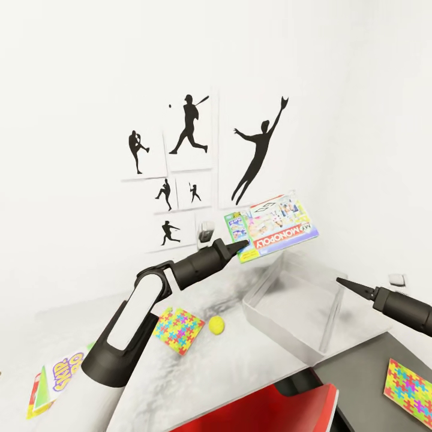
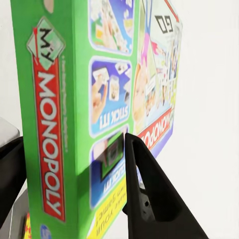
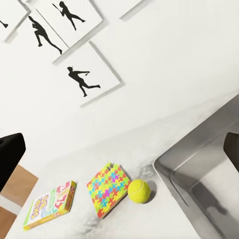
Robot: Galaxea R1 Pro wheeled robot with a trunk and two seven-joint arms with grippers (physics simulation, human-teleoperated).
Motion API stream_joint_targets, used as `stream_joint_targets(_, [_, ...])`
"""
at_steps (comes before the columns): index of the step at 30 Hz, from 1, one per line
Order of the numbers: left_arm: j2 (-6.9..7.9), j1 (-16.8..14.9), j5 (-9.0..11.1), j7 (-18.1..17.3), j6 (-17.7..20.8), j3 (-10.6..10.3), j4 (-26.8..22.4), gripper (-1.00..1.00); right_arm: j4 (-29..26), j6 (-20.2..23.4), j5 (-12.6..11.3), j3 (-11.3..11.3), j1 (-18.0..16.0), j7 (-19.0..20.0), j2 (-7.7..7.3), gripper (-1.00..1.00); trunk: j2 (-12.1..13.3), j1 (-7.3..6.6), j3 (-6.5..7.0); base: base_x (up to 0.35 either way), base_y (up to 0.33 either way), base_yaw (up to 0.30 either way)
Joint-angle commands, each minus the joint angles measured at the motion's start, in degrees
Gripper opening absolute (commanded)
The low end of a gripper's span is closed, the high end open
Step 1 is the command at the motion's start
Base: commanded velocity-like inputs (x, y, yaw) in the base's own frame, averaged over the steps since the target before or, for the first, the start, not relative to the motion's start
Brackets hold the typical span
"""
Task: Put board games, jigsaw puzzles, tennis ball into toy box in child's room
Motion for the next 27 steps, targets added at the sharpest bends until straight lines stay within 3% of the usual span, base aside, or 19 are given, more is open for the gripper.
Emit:
stream_joint_targets(1, [-0.02,-0.1,0.4,0.3,0.2,0.0,0.0,-1.0,0.0,0.2,0.2,0.0,-0.1,0.3,-0.01,1.0,-0.1,0.04,-0.13,0.0,0.0,0.0])
stream_joint_targets(27, [0.21,-0.7,1.0,0.9,0.5,-0.6,-0.5,-1.0,-0.5,0.9,-0.5,-0.2,-0.6,0.5,-0.29,1.0,-0.1,0.04,-0.13,0.0,0.0,0.0])
